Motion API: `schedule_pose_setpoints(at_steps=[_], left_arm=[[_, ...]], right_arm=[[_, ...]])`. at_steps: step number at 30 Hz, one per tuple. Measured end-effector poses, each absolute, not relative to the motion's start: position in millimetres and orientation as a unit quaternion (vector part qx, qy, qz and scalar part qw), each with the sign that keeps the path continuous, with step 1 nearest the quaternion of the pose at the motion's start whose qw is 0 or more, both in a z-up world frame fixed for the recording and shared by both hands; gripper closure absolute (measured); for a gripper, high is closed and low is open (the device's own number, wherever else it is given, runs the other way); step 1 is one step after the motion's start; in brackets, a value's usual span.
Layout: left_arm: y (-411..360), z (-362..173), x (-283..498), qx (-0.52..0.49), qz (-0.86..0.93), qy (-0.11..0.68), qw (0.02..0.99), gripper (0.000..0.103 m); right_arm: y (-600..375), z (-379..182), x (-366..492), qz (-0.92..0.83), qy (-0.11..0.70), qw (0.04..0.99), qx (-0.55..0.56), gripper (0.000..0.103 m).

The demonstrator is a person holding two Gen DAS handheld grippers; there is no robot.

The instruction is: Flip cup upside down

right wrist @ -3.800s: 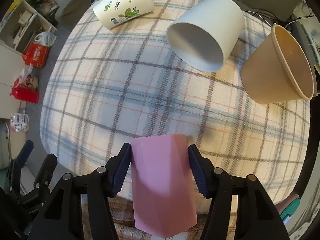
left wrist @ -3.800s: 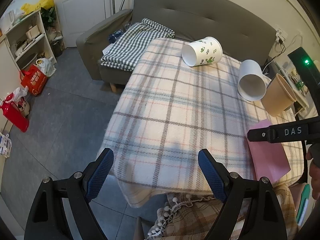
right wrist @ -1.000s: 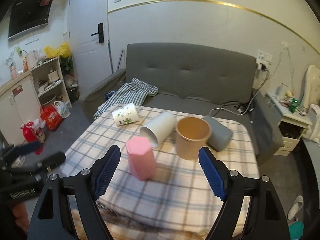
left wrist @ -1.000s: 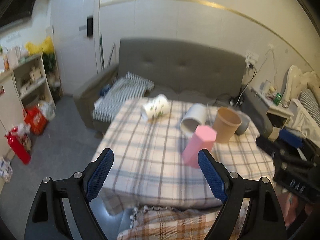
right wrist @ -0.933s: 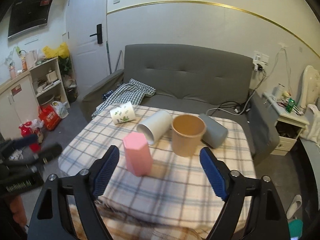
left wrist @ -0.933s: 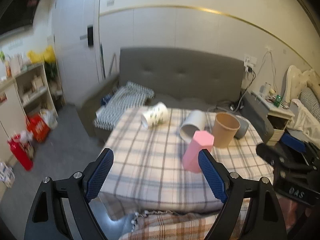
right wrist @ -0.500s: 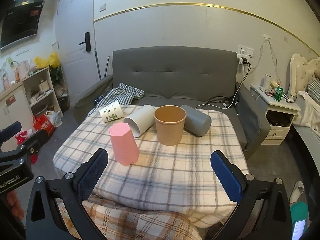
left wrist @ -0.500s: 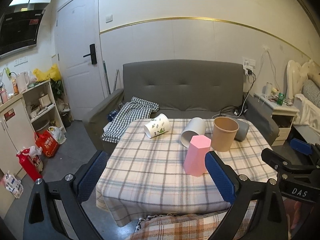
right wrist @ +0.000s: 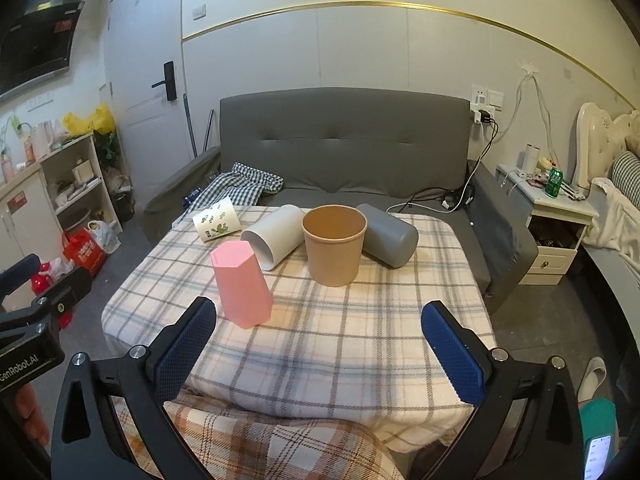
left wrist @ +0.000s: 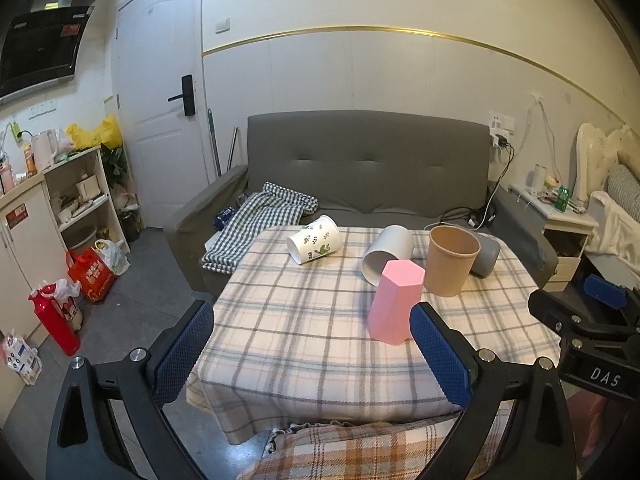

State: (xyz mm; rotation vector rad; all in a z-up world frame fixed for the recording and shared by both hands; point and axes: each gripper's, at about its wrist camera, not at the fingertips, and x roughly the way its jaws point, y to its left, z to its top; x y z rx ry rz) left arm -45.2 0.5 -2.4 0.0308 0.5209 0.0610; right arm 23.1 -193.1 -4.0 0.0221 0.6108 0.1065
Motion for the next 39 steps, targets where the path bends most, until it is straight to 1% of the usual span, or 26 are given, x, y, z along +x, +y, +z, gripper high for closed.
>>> schedule_pose_setpoints(at_steps=[8, 39], left_arm=[[0.2, -8.9, -42.8, 0.012, 0.02, 0.271, 0.962, 0.002], [-7.3, -12.0, -41.4, 0.014, 0.014, 0.274, 0.961, 0.002]], right_arm=[[-195.8, -5.4, 24.8, 0.046, 0.304, 0.952, 0.013, 0.0], [-198.0, -12.9, 23.8, 0.043, 0.312, 0.949, 0.017, 0.0]])
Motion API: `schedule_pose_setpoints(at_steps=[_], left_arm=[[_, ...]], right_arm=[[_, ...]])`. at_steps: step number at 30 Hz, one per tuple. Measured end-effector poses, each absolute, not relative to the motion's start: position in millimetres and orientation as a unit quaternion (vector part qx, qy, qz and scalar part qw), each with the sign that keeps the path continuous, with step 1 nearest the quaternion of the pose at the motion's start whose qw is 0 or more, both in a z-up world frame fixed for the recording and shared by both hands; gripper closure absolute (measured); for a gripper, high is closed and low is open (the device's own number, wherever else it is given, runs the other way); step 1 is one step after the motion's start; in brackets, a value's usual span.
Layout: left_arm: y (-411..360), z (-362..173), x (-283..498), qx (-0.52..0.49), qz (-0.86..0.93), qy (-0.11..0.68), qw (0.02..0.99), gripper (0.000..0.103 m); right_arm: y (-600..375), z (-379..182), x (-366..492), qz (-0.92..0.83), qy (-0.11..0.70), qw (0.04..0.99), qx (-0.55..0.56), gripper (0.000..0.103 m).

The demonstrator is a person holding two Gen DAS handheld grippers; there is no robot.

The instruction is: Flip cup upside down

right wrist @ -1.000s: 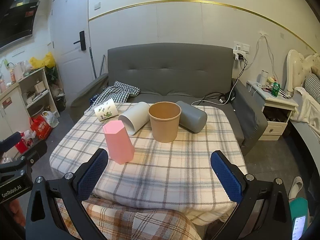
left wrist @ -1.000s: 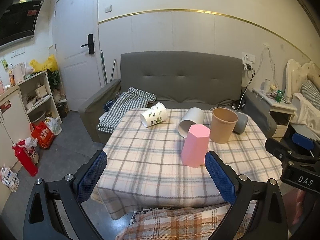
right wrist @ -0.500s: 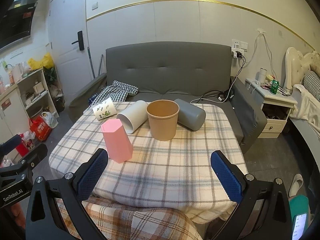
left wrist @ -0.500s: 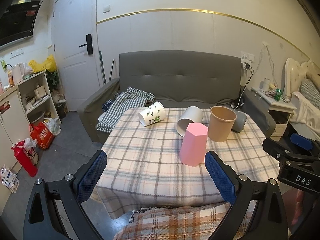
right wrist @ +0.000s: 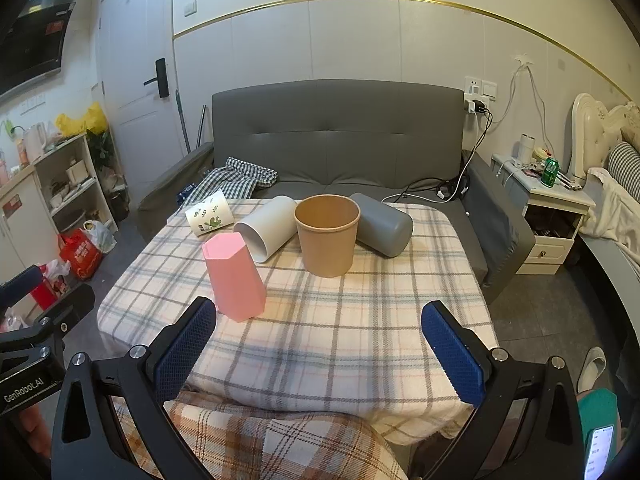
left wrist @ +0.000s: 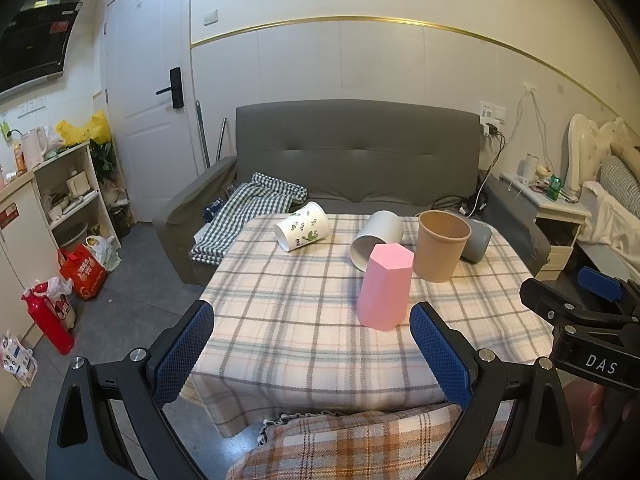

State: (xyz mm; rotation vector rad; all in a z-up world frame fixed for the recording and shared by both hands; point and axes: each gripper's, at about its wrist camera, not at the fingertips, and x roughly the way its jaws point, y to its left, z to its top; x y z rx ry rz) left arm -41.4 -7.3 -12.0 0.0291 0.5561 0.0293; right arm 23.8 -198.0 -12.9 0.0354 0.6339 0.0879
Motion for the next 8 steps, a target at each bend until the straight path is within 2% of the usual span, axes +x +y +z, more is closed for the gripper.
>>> schedule_pose_setpoints(at_steps=[8], left_arm=[[-9.0, -14.5, -43.4, 0.013, 0.012, 0.274, 0.962, 0.002]], right_arm=[[-196.6, -15.3, 23.0, 0.044, 0.313, 0.949, 0.016, 0.0]])
